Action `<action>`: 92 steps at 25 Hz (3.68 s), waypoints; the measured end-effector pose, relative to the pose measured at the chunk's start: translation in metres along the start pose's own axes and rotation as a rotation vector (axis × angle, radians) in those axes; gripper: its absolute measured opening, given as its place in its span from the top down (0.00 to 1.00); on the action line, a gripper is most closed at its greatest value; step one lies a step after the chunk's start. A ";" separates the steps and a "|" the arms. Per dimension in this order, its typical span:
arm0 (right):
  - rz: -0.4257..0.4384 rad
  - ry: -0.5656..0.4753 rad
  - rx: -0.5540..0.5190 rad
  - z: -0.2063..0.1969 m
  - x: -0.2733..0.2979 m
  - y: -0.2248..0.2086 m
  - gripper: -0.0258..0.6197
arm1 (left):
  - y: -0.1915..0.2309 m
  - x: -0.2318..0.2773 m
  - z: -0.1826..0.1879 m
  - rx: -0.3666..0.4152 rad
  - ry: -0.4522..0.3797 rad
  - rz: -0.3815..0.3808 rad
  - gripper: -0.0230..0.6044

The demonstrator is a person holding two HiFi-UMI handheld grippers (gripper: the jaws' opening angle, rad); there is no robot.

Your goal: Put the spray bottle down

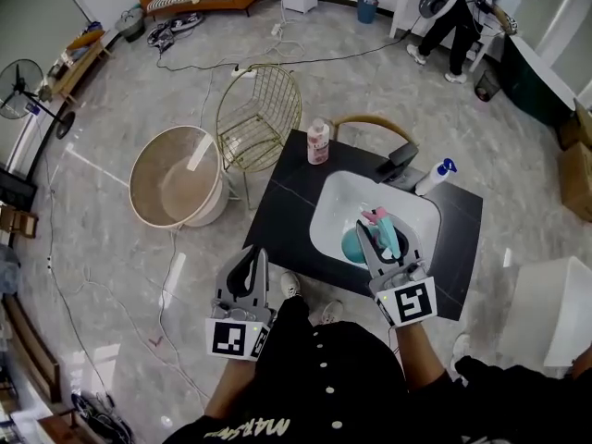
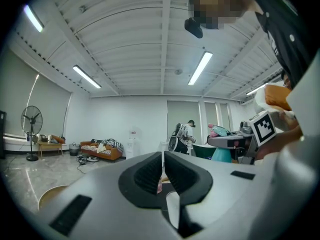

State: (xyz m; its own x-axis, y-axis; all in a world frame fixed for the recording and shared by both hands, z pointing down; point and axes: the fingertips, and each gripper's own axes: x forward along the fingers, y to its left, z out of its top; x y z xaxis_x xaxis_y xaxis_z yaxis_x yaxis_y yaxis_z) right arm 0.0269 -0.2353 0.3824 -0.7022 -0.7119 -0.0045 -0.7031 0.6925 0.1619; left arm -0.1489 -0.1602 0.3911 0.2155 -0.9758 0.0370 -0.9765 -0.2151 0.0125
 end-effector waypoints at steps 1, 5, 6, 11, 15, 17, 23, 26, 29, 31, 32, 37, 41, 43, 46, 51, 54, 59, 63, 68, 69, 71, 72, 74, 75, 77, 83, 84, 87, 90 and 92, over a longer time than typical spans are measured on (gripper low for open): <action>0.002 0.002 -0.001 -0.001 0.008 0.001 0.79 | 0.006 0.004 -0.001 -0.002 0.000 -0.003 0.93; 0.017 0.024 0.000 -0.011 0.043 0.006 0.79 | 0.026 0.019 -0.007 -0.022 0.016 -0.016 0.93; 0.024 0.032 0.006 -0.014 0.052 0.007 0.79 | 0.030 0.023 -0.008 -0.029 0.023 -0.020 0.93; 0.064 0.084 0.010 -0.034 0.108 0.016 0.79 | 0.047 0.039 -0.013 -0.055 0.061 -0.043 0.93; 0.095 0.094 -0.021 -0.069 0.158 0.027 0.79 | 0.063 0.047 -0.038 -0.083 0.104 -0.061 0.93; 0.103 0.105 -0.011 -0.090 0.178 0.033 0.79 | 0.066 0.045 -0.056 -0.115 0.157 -0.068 0.93; 0.119 0.132 -0.019 -0.138 0.223 0.047 0.79 | 0.076 0.036 -0.096 -0.159 0.272 -0.088 0.93; 0.134 0.156 -0.047 -0.159 0.241 0.053 0.79 | 0.087 0.034 -0.113 -0.189 0.314 -0.081 0.93; 0.145 0.174 -0.065 -0.177 0.257 0.059 0.79 | 0.096 0.035 -0.125 -0.203 0.341 -0.085 0.93; 0.145 0.173 -0.068 -0.185 0.264 0.061 0.79 | 0.099 0.036 -0.134 -0.211 0.358 -0.097 0.93; 0.144 0.177 -0.068 -0.189 0.267 0.061 0.79 | 0.100 0.036 -0.137 -0.214 0.366 -0.103 0.93; 0.137 0.185 -0.068 -0.204 0.273 0.063 0.79 | 0.101 0.036 -0.149 -0.222 0.386 -0.125 0.93; 0.138 0.196 -0.071 -0.214 0.274 0.064 0.79 | 0.103 0.039 -0.155 -0.228 0.396 -0.131 0.93; 0.138 0.199 -0.070 -0.217 0.273 0.065 0.79 | 0.102 0.039 -0.156 -0.229 0.397 -0.134 0.93; 0.134 0.191 -0.055 -0.218 0.272 0.065 0.79 | 0.102 0.040 -0.157 -0.231 0.398 -0.137 0.93; 0.152 0.169 -0.022 -0.215 0.273 0.066 0.69 | 0.100 0.044 -0.153 -0.227 0.387 -0.138 0.93; 0.183 0.176 -0.014 -0.215 0.271 0.069 0.59 | 0.098 0.045 -0.150 -0.216 0.382 -0.140 0.93; 0.217 0.186 -0.038 -0.199 0.253 0.068 0.55 | 0.093 0.050 -0.138 -0.196 0.338 -0.146 0.93; 0.249 0.199 -0.033 -0.178 0.218 0.070 0.54 | 0.087 0.057 -0.112 -0.152 0.253 -0.144 0.93; 0.102 0.094 0.123 -0.136 0.173 0.032 0.55 | 0.076 0.078 -0.090 -0.120 0.181 -0.172 0.93; 0.073 0.096 0.120 -0.129 0.162 0.023 0.59 | 0.073 0.081 -0.085 -0.112 0.171 -0.178 0.93; 0.024 0.109 0.105 -0.114 0.140 0.006 0.75 | 0.066 0.088 -0.074 -0.098 0.146 -0.191 0.93; 0.004 0.110 0.104 -0.106 0.131 -0.002 0.82 | 0.062 0.091 -0.068 -0.092 0.134 -0.198 0.93; -0.016 0.091 0.111 -0.088 0.114 -0.014 0.93 | 0.053 0.099 -0.058 -0.077 0.113 -0.214 0.93; -0.019 0.076 0.115 -0.079 0.105 -0.019 0.94 | 0.047 0.103 -0.053 -0.069 0.103 -0.225 0.93; -0.043 0.052 0.134 -0.060 0.090 -0.029 0.96 | 0.034 0.111 -0.042 -0.059 0.081 -0.252 0.93; -0.135 0.039 0.088 -0.019 0.049 -0.054 0.97 | 0.006 0.129 -0.013 -0.038 0.034 -0.296 0.93; -0.145 0.035 0.076 -0.014 0.043 -0.057 0.97 | 0.003 0.131 -0.009 -0.035 0.029 -0.299 0.93; -0.190 0.013 0.055 0.001 0.025 -0.069 0.97 | -0.005 0.137 0.001 -0.024 0.011 -0.311 0.93; -0.271 -0.026 0.065 0.014 0.000 -0.085 0.97 | -0.014 0.138 0.008 -0.018 -0.007 -0.327 0.93; -0.339 -0.032 0.072 0.016 -0.020 -0.096 0.97 | -0.020 0.138 0.013 -0.016 -0.018 -0.338 0.93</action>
State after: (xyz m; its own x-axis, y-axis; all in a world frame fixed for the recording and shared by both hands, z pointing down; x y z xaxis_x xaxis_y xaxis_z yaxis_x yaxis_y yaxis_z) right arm 0.1066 -0.2860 0.3513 -0.4296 -0.8997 -0.0775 -0.9023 0.4243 0.0759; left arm -0.0999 -0.2909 0.3833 0.5270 -0.8498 0.0102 -0.8495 -0.5263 0.0365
